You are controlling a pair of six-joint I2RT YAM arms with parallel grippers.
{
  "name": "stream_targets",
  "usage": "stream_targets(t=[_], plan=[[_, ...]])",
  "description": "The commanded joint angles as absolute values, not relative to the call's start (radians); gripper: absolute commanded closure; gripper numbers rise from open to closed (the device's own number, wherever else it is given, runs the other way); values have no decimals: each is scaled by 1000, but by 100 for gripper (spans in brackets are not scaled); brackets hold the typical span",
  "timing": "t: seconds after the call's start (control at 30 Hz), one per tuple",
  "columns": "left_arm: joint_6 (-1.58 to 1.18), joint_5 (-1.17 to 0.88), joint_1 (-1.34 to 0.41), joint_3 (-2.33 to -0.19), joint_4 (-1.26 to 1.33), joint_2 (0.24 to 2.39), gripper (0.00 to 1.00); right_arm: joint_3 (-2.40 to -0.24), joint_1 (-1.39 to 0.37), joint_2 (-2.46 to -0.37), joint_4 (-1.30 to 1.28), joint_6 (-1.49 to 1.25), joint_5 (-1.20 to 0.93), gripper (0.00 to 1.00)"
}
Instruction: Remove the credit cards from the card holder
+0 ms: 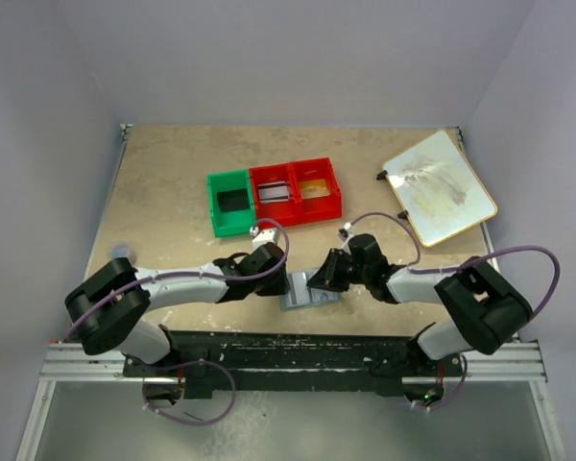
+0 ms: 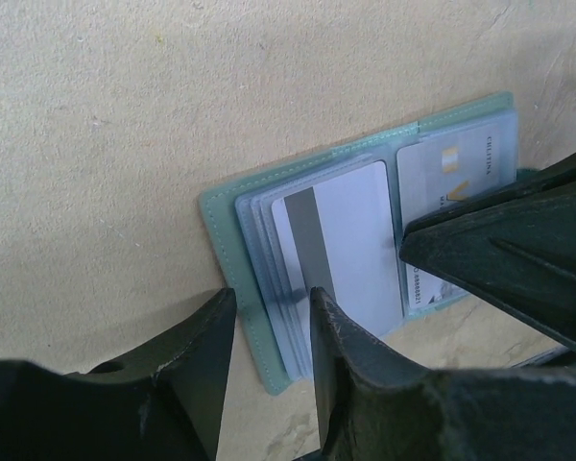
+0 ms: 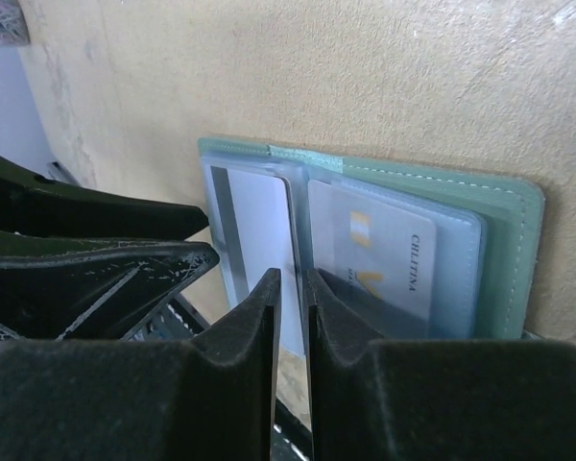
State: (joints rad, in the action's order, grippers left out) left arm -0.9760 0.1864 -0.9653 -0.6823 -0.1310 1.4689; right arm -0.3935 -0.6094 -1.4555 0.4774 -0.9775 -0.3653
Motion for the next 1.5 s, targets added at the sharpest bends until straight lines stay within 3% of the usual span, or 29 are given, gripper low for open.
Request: stream_targets(t=[0.0,0.27,0.57,0.77,1.13,1.23,1.47], plan=[[-944,186,-975,-729,-124,1454,66,-378,-610,-1495,584,-985,-421,82],[-918,167,-979,-763,-117,1474,66,-349,-609,-1539,659,-1033,-430,83],[-905,245,-995,-767,-185,1473,88,-335,-611,-1508,656,-1059,-409,77],[-894,216,-1009,-781,-167,1557,100,-334,-611,-1515,687,-1071,-429,79],[-895,239,-1038,-770,-177,1607,100,-309,-610,-1554,815,-1110,-452,84],[-896,232,-1047,-771,-164,1607,100,-333,-612,-1583,806,-1120,-459,80],[-905,256,-1057,-773,-179,1600,100,-361,-615,-1530,662,-1088,-366,100]])
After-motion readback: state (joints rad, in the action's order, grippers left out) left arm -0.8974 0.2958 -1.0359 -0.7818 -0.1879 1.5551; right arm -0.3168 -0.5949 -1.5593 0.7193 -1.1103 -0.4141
